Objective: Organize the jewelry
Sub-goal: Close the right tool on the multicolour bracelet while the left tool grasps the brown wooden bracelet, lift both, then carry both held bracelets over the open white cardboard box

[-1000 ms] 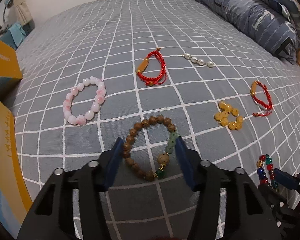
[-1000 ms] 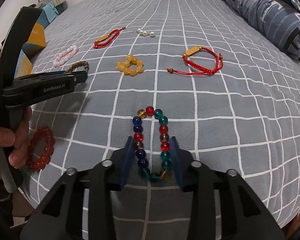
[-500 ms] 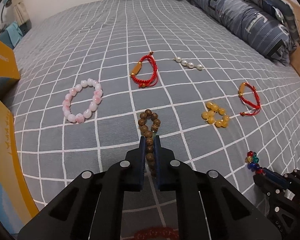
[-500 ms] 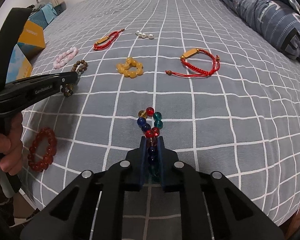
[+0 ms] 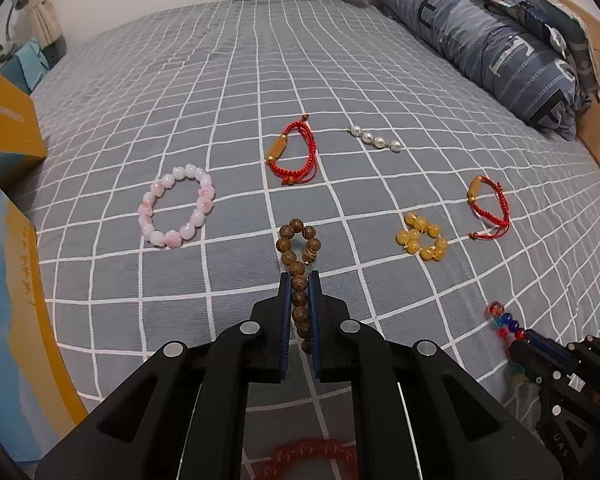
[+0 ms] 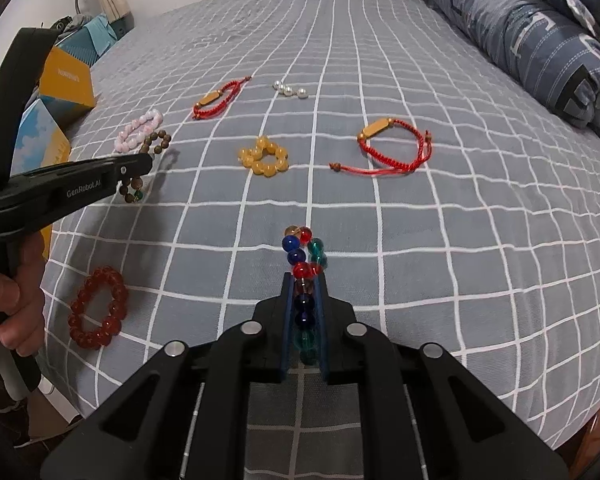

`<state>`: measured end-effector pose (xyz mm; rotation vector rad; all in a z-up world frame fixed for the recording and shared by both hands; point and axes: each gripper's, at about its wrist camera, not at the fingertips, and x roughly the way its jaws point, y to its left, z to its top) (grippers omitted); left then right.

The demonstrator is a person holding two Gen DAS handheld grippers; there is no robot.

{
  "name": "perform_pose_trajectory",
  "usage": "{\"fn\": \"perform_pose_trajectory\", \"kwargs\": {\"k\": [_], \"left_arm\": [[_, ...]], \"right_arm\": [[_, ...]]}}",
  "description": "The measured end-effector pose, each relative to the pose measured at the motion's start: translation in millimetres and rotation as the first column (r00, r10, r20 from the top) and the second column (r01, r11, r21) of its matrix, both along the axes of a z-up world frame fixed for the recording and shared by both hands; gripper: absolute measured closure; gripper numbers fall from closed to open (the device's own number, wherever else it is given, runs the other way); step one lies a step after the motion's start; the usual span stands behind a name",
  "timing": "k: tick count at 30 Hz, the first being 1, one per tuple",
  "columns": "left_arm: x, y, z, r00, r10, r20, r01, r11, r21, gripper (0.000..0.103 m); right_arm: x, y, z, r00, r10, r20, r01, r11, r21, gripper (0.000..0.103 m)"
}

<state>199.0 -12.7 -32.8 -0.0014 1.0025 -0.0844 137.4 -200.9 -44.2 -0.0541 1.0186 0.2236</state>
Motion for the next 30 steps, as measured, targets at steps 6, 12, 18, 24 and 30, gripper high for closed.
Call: {"fn": "perform_pose_trajectory", "kwargs": {"k": [6, 12, 18, 24, 30], "left_arm": [[-4, 1, 9, 1.000, -0.008, 0.009, 0.008, 1.000, -0.007, 0.095], [-6, 3, 18, 1.000, -0.009, 0.015, 0.009, 1.000, -0.008, 0.095], [-9, 5, 27, 1.000, -0.016, 0.022, 0.016, 1.000, -0.015, 0.095], [-13, 7, 45, 0.999, -0.029, 0.036, 0.029, 1.000, -0.009, 0.095], [-18, 16, 67, 0.999, -0.009, 0.054, 0.009, 1.000, -0.003, 0.096]], "right_arm": [[0, -1, 15, 0.999, -0.010, 0.035, 0.010, 1.000, -0.001, 0.094], [2, -1, 27, 0.998, -0.019, 0.058, 0.019, 1.000, 0.002, 0.094], [2, 2, 37, 0.997, -0.017, 0.081, 0.017, 1.000, 0.001, 0.094], [6, 3, 46, 0.995, -0.011, 0.095, 0.011, 1.000, -0.007, 0.094], [9, 5, 62, 0.992, -0.010, 0.125, 0.010, 1.000, -0.004, 0.094]]}}
